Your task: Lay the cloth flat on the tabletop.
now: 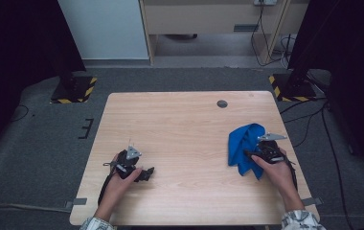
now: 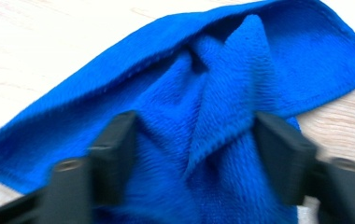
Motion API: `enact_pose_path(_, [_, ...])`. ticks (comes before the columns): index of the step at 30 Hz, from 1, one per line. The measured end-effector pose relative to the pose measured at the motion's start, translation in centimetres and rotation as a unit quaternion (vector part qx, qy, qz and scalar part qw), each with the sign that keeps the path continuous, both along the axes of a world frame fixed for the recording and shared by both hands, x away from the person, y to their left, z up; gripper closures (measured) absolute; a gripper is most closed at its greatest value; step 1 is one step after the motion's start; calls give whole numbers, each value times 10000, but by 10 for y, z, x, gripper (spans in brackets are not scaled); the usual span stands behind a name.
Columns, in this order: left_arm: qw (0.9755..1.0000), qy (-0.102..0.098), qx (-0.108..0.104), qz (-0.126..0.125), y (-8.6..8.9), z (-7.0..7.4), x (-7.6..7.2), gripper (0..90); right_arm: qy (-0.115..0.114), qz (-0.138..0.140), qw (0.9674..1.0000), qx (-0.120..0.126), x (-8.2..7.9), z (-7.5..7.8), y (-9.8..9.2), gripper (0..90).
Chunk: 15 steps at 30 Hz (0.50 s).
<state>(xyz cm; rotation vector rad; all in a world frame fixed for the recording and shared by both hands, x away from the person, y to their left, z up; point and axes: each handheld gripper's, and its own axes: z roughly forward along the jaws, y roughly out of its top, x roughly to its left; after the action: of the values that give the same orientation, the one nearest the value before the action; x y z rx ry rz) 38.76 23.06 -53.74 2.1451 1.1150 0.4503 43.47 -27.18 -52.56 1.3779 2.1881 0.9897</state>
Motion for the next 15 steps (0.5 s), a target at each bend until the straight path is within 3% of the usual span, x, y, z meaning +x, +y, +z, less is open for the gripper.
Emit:
enact_pose_path(4, [10000,1,1,-1,0,0,0,0,-38,147,9998,128,-2,0,0,661])
enact_pose_path(7, [10000,0,0,-1,0,0,0,0,-85,203,9996,179,-3,-1,1,761])
enact_pose_path(15, [10000,1,4,3,0,0,0,0,-298,301,9979,497,-8,11,9,801])
